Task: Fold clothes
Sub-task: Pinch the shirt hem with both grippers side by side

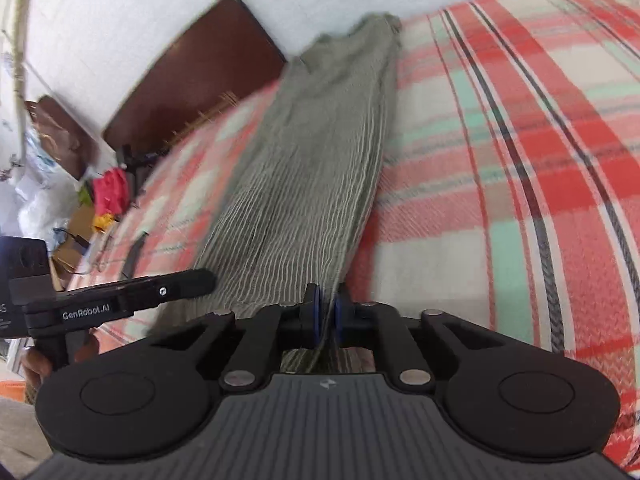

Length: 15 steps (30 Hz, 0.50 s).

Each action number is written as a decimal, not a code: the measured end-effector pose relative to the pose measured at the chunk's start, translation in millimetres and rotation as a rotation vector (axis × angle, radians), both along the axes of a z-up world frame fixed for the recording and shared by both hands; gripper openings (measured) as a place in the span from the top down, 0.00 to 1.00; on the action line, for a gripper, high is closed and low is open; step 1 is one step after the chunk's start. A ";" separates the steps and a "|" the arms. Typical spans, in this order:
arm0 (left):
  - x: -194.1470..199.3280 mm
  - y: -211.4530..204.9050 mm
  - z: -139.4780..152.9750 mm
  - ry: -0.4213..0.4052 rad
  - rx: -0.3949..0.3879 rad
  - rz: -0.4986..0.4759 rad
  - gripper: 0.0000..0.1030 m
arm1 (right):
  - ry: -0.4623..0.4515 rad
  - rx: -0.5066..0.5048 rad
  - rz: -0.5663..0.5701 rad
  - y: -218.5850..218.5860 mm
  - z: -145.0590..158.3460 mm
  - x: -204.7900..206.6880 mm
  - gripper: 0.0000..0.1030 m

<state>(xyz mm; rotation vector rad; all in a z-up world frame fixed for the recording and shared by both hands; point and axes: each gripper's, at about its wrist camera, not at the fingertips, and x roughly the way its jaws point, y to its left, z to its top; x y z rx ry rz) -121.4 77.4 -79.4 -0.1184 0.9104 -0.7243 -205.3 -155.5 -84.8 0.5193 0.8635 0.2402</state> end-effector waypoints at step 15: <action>-18.9 -5.6 2.5 -0.047 -0.068 -0.097 0.46 | -0.173 -0.169 0.116 24.2 20.4 -16.0 0.77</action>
